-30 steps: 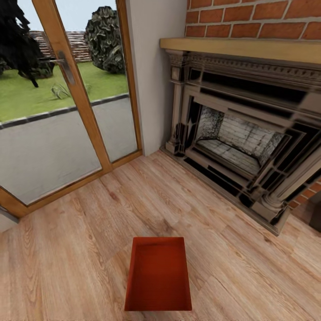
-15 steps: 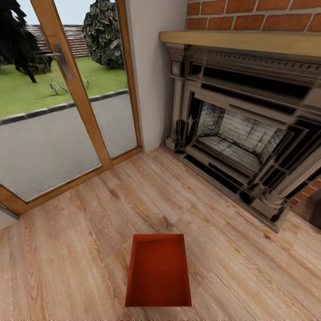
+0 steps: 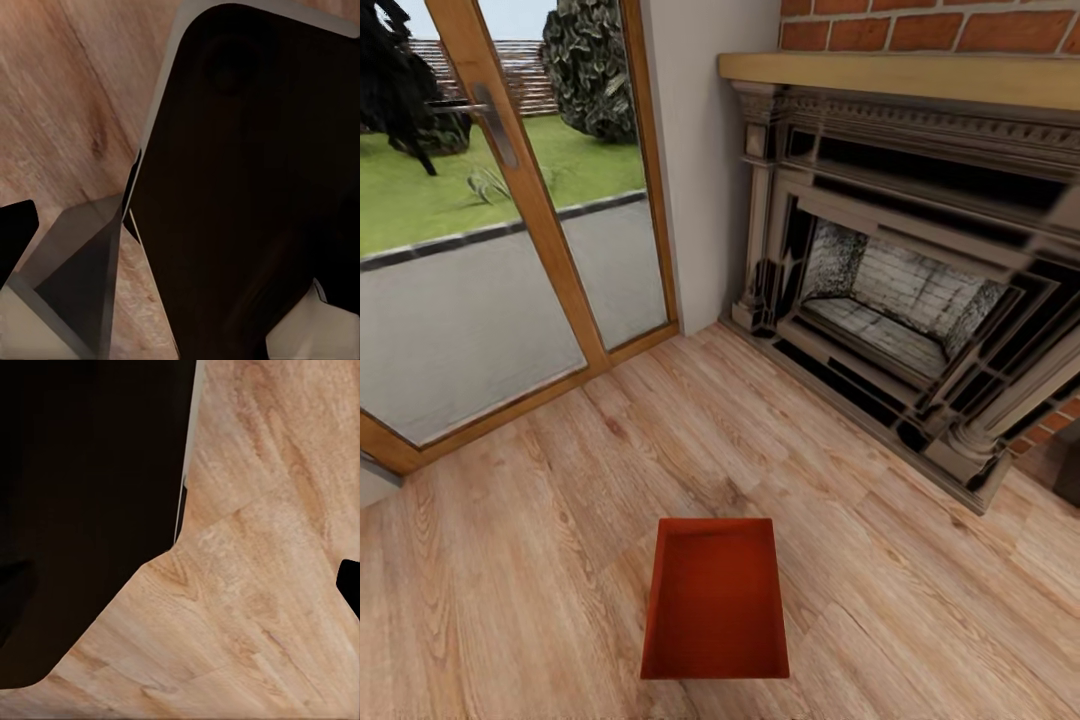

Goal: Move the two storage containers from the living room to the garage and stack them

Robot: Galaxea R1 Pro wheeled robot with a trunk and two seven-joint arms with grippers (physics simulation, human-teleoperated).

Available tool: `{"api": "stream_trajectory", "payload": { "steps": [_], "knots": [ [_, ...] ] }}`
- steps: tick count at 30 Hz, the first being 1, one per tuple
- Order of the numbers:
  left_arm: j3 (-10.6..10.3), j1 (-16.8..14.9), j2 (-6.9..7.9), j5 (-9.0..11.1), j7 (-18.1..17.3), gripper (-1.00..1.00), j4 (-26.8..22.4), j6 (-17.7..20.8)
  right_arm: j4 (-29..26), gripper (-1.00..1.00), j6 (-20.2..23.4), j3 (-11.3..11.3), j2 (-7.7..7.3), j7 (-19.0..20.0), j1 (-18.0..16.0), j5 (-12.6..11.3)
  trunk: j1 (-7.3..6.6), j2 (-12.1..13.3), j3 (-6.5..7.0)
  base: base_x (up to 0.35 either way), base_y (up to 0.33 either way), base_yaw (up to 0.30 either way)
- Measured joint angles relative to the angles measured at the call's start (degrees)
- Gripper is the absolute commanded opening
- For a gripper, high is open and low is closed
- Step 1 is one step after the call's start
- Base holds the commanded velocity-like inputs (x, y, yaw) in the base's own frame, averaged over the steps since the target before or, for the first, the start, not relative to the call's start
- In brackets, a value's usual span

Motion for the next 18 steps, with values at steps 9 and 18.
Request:
{"api": "stream_trajectory", "payload": {
  "steps": [9, 18],
  "knots": [
    [0.0, 0.0, 0.0, 0.0, 0.0, 1.0, 0.01, 0.0, 0.0, 1.0, -0.02, 0.0, 0.0, 0.0, 0.02, 0.0, 0.0, 0.0, -0.83, 0.0, 0.0, 0.0],
    [0.0, 0.0, 0.0, 0.0, 0.0, 1.0, -0.01, 0.0, 0.0, 1.0, 0.08, 0.0, 0.0, 0.0, -0.03, 0.0, 0.0, 0.0, -1.63, 0.0, 0.0, 0.0]
  ]
}}
